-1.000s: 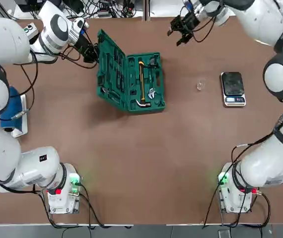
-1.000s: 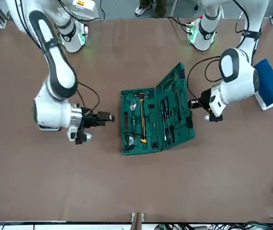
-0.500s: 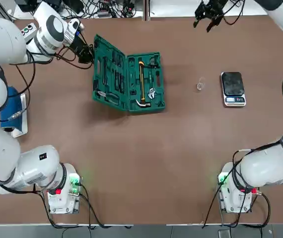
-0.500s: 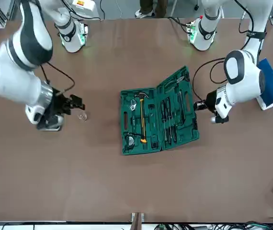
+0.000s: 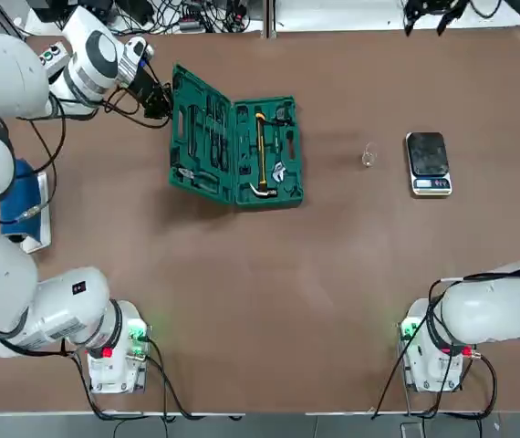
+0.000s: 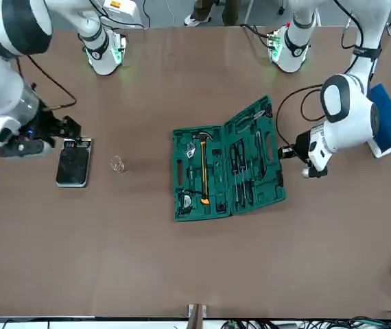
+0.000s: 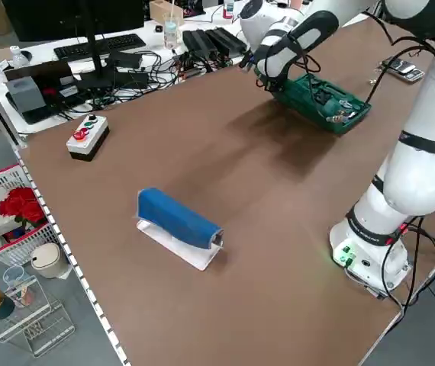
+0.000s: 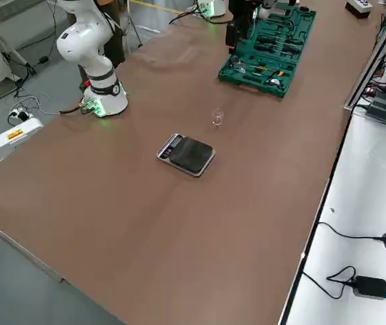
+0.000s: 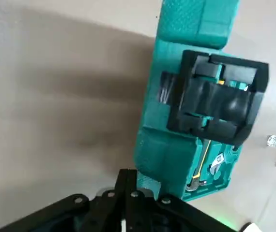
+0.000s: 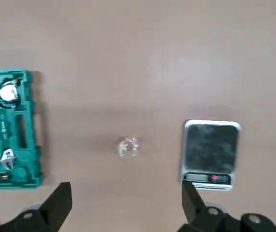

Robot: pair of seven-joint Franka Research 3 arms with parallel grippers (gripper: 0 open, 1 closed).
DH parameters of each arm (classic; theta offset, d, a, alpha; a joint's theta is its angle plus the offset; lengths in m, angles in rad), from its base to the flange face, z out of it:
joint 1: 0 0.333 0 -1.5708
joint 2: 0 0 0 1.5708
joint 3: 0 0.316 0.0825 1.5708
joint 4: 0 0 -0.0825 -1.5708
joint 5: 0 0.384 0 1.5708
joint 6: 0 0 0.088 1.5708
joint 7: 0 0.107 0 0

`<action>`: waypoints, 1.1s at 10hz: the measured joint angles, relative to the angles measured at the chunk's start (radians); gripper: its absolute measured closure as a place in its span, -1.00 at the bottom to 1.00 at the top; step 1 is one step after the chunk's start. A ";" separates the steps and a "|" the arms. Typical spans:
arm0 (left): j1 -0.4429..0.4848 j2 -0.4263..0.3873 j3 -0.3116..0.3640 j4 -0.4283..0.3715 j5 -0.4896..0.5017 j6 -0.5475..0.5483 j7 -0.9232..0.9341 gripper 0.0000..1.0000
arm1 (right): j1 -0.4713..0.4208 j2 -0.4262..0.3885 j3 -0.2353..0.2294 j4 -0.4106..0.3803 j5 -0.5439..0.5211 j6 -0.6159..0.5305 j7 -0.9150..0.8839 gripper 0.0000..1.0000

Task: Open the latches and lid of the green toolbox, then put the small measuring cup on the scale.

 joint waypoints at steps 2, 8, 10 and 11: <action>0.000 0.004 0.000 0.000 0.000 0.005 0.000 0.98 | -0.043 -0.005 -0.009 0.127 -0.007 -0.097 0.000 -1.00; 0.004 0.032 0.002 -0.008 0.047 0.044 0.000 0.98 | -0.074 0.008 0.040 0.138 -0.058 -0.116 0.016 -1.00; 0.011 0.037 0.003 -0.017 0.063 0.046 0.000 0.98 | -0.073 0.010 0.051 0.112 -0.060 -0.116 0.041 -1.00; 0.018 0.045 0.003 -0.021 0.066 0.046 0.001 0.98 | -0.066 0.011 0.058 0.091 -0.060 -0.109 0.061 -1.00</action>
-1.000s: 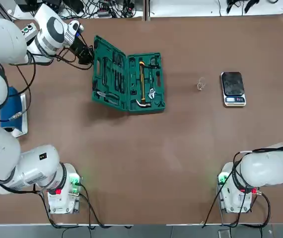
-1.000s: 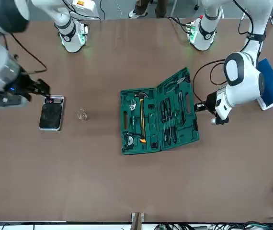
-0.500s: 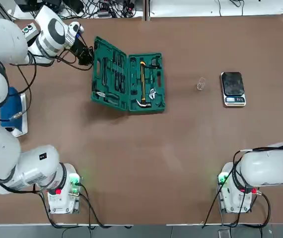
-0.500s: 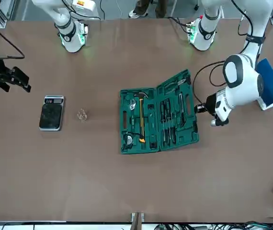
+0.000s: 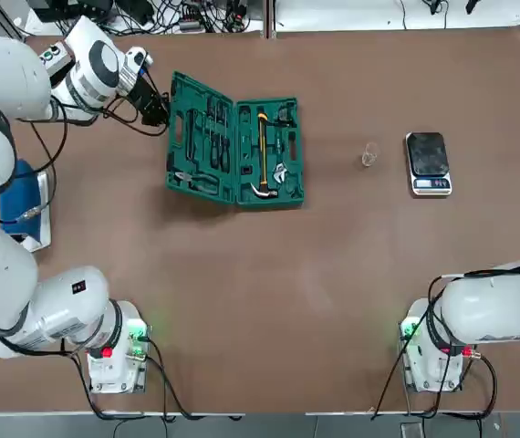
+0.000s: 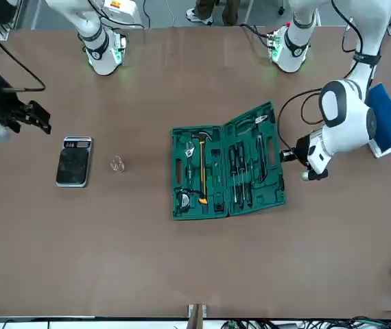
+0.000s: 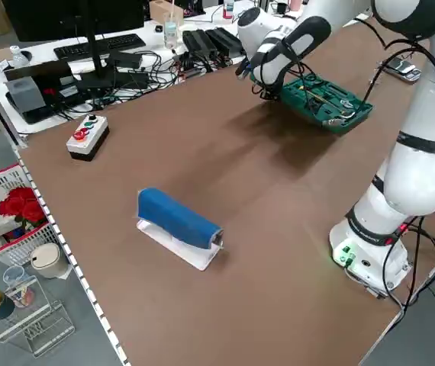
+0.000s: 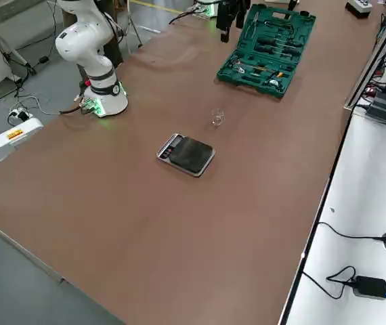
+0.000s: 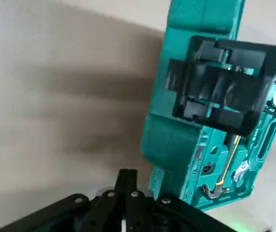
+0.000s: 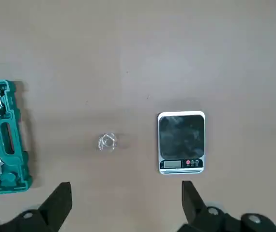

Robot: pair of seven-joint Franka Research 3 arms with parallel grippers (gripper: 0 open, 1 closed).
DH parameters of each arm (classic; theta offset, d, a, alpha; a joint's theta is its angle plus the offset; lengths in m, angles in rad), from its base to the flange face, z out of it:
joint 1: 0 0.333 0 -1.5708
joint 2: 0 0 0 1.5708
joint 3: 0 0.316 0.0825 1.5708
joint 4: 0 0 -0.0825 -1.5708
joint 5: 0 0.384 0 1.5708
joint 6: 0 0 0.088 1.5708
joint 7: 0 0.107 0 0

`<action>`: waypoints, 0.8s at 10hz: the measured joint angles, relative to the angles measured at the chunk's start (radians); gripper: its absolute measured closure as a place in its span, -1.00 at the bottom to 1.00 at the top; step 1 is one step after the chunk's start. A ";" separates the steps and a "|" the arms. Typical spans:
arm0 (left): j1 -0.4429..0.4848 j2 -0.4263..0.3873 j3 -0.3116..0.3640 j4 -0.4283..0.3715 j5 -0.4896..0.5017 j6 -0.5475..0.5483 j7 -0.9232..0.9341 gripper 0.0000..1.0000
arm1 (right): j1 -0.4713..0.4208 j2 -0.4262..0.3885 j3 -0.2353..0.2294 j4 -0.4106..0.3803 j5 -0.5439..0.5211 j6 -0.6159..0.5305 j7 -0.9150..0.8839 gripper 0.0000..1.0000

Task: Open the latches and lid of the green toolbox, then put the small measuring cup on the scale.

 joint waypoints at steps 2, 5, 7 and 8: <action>0.010 0.019 0.000 -0.001 0.003 0.008 0.004 0.98 | 0.033 0.004 0.011 -0.069 0.000 0.055 0.052 -1.00; 0.010 0.036 0.000 -0.003 0.011 0.026 0.007 0.98 | 0.044 0.015 0.063 -0.255 0.001 0.260 0.116 -1.00; 0.010 0.053 0.000 -0.006 0.024 0.051 0.007 0.98 | 0.045 0.022 0.109 -0.413 0.001 0.453 0.175 -1.00; 0.010 0.064 0.000 -0.007 0.034 0.063 0.007 0.98 | 0.044 0.028 0.113 -0.483 0.001 0.527 0.184 -1.00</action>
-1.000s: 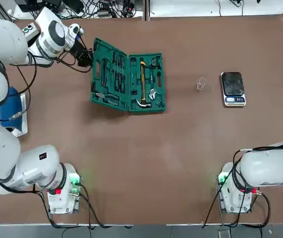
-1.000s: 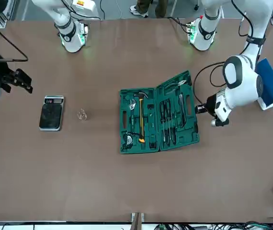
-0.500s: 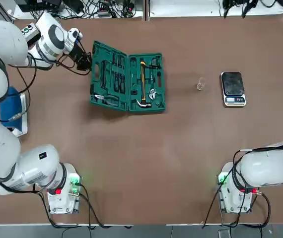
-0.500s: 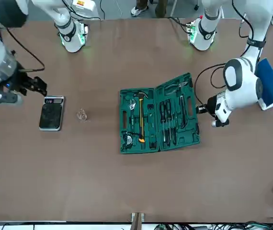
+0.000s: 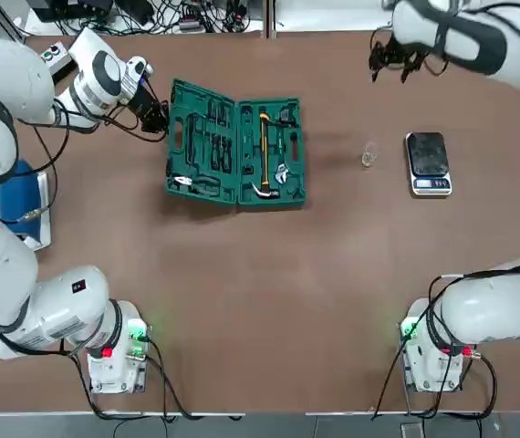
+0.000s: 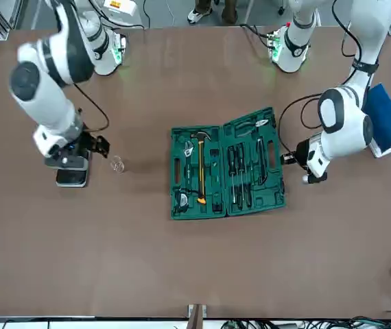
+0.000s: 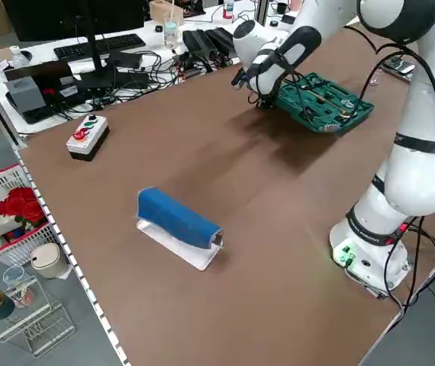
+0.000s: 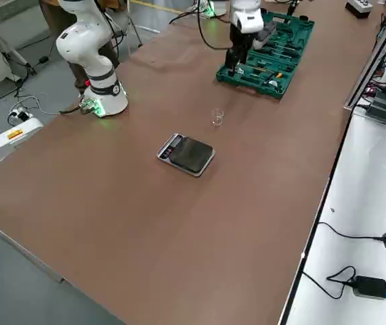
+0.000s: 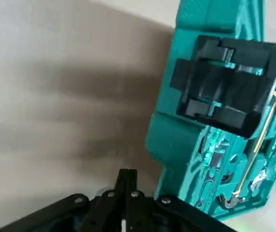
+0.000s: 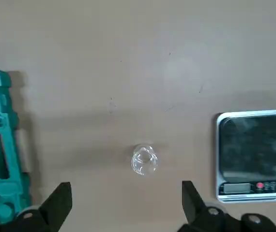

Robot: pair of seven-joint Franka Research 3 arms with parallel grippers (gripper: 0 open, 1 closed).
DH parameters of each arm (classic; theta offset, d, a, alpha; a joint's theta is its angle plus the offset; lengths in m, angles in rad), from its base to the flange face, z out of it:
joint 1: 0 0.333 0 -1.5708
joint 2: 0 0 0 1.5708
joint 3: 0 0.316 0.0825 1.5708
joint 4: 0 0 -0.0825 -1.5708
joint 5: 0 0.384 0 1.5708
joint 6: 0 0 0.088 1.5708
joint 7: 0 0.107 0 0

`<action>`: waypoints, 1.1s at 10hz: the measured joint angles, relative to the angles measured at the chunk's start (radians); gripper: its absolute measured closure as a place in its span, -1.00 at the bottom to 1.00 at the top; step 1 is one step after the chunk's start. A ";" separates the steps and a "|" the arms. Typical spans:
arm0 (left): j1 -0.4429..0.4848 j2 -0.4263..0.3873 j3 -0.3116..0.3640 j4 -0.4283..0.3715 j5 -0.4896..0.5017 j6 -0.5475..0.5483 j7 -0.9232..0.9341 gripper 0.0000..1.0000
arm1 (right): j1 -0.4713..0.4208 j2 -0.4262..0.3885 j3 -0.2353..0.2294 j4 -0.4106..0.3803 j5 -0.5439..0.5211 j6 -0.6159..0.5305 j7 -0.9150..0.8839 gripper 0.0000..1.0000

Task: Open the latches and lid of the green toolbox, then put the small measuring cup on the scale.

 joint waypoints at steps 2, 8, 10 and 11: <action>0.000 0.026 0.000 -0.002 0.018 0.029 0.000 0.98 | -0.006 0.025 0.000 -0.094 0.000 0.096 0.007 -1.00; 0.000 0.132 0.003 -0.003 0.079 0.158 0.003 0.98 | 0.001 0.140 0.007 -0.217 0.000 0.356 0.080 -0.94; 0.000 0.146 -0.001 0.002 0.089 0.164 0.003 0.98 | 0.008 0.168 0.013 -0.229 0.000 0.399 0.095 -0.92; 0.005 0.145 -0.001 0.005 0.097 0.164 0.003 0.98 | 0.012 0.179 0.013 -0.230 0.000 0.412 0.098 -0.91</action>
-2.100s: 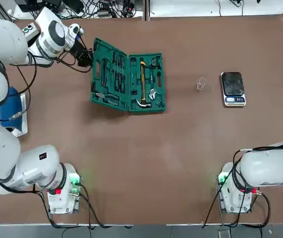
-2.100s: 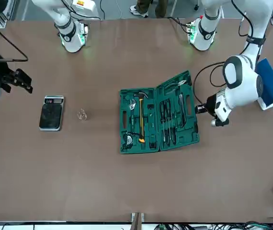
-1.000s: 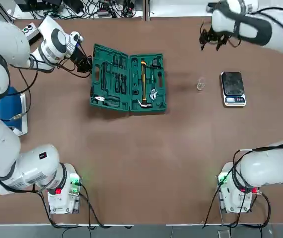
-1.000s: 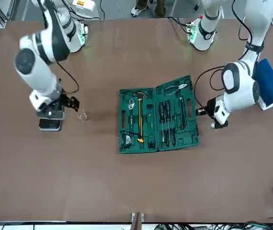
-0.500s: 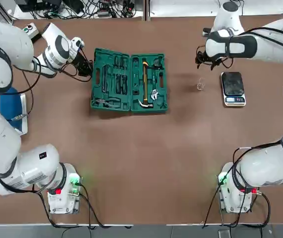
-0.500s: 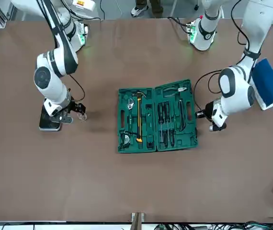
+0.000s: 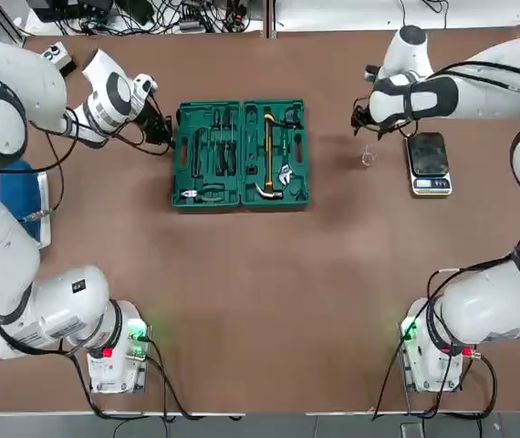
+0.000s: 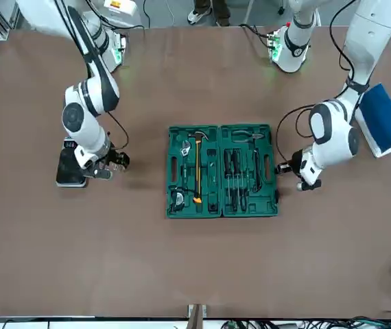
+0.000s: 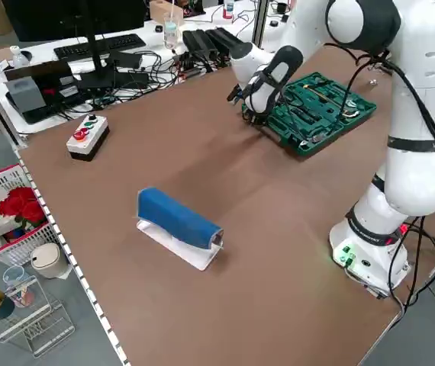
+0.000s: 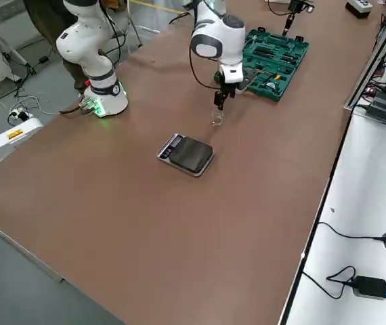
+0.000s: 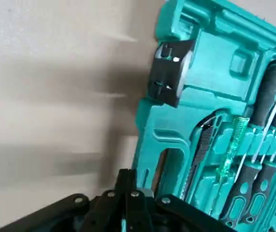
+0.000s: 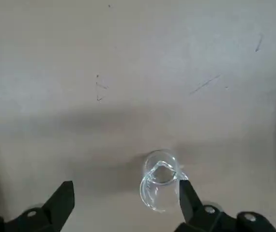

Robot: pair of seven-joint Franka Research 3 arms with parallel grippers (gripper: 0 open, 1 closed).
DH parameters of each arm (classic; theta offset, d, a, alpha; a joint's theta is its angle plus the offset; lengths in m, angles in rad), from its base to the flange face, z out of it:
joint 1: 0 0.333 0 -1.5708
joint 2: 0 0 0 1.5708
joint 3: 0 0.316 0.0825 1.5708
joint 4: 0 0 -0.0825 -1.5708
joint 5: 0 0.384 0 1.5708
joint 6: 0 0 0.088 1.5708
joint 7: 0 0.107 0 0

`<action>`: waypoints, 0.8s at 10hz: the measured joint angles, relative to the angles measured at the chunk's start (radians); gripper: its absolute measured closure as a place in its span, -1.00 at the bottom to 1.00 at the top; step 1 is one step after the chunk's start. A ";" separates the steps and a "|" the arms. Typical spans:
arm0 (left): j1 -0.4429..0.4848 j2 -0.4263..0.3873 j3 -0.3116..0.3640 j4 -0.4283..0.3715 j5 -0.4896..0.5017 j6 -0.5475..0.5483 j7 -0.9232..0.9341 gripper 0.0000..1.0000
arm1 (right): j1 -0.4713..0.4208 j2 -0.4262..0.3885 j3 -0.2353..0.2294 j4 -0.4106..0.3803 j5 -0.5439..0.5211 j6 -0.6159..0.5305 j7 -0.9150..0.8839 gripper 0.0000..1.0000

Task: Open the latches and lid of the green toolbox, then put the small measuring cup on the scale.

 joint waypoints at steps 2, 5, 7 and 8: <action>0.036 -0.028 -0.001 0.013 0.048 -0.067 0.000 0.98 | 0.008 0.021 0.000 -0.007 0.000 0.027 0.011 -0.88; 0.126 -0.200 -0.003 0.042 0.156 -0.245 -0.016 0.93 | 0.012 0.032 0.001 -0.023 0.000 0.036 0.020 -0.80; 0.128 -0.322 -0.005 0.084 0.217 -0.404 -0.055 0.62 | 0.012 0.038 0.000 -0.025 0.000 0.039 0.022 -0.63; 0.135 -0.348 -0.005 0.137 0.265 -0.507 -0.081 0.49 | 0.012 0.041 0.000 -0.026 0.000 0.046 0.022 -0.58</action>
